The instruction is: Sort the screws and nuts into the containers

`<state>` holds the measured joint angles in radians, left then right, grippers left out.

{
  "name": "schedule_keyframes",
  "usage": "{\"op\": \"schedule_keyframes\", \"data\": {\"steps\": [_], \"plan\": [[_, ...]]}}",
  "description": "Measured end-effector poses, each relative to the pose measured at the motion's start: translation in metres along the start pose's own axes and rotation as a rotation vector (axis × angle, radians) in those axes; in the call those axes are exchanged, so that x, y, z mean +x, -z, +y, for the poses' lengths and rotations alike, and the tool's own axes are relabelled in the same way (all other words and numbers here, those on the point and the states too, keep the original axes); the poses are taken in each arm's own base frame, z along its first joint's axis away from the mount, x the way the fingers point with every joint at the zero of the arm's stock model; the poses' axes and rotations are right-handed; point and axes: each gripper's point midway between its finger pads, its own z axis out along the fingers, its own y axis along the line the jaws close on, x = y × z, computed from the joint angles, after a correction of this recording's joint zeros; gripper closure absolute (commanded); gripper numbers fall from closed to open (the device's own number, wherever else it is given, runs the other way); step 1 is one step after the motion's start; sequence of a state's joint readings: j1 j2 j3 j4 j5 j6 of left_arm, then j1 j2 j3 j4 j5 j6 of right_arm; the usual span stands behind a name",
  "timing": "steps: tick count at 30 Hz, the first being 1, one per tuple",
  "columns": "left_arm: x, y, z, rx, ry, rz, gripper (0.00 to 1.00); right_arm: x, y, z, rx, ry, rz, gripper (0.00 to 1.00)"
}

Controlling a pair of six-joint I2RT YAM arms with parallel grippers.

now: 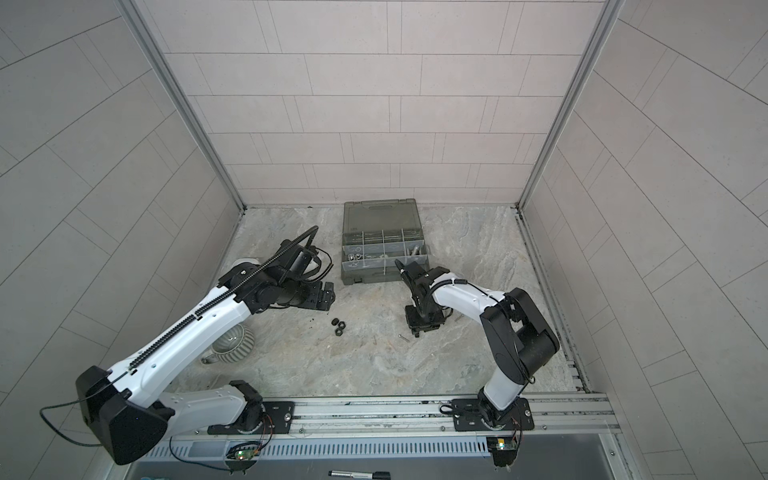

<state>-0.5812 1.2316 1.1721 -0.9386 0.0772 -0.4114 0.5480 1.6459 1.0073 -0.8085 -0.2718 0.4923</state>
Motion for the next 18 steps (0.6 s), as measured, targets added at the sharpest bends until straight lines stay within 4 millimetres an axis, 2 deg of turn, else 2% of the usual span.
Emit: {"op": "schedule_keyframes", "data": {"steps": [9,18], "plan": [[0.0005,-0.0059,0.0003,-0.008,-0.004,0.016,0.03,-0.0006,-0.0080,0.0020,-0.008,0.000,0.018,0.77],[0.0007,-0.0090,0.0008,-0.014,-0.015,0.025,0.03,0.0005,-0.0099,0.0030,-0.015,-0.004,0.027,0.95]]}}
